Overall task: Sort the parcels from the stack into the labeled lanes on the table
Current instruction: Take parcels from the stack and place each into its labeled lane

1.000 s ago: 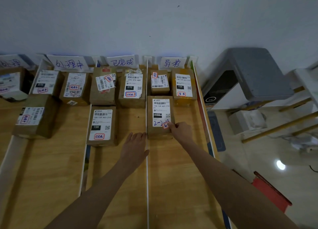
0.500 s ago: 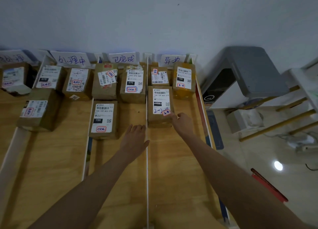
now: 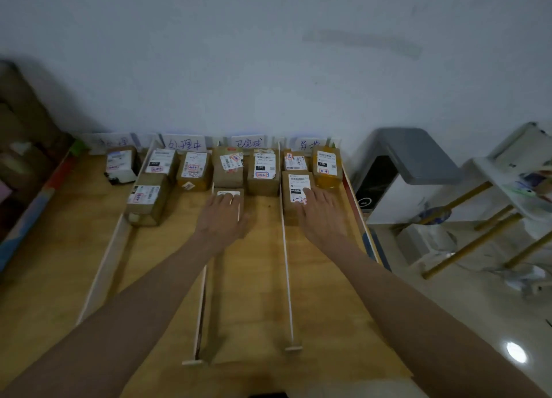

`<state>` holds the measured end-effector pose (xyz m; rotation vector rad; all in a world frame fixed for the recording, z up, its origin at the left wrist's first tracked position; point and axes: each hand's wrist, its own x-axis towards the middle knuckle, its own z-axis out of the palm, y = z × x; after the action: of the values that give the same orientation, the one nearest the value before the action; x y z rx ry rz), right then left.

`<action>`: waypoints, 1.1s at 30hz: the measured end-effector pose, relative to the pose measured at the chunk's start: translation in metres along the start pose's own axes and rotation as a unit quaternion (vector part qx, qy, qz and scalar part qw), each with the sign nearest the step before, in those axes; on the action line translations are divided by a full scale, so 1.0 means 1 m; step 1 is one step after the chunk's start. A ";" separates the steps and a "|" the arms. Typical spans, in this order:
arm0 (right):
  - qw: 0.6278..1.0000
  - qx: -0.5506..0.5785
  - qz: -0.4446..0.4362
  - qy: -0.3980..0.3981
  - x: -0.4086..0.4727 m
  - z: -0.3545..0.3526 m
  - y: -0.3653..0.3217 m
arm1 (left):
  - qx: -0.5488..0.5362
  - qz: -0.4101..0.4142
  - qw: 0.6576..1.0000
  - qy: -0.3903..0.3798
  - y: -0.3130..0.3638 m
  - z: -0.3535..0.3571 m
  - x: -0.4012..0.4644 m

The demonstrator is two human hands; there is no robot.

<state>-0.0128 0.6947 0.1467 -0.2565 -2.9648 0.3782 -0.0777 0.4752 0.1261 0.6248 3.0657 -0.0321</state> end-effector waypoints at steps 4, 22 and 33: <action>0.999 -0.019 -0.044 -0.008 -0.040 -0.004 -0.067 | 0.018 -0.040 0.999 0.011 -0.052 -0.022 -0.074; 0.952 0.027 -0.303 -0.021 -0.114 0.017 -0.401 | 0.047 -0.295 0.954 0.029 -0.327 -0.077 -0.349; 0.951 0.071 -0.286 -0.094 -0.102 0.105 -0.580 | 0.009 -0.348 0.937 0.031 -0.518 -0.042 -0.387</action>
<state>-0.0174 0.0978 0.1844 0.6753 -2.9828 0.5511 0.0756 -0.1521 0.1837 -0.4930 3.1631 -0.0476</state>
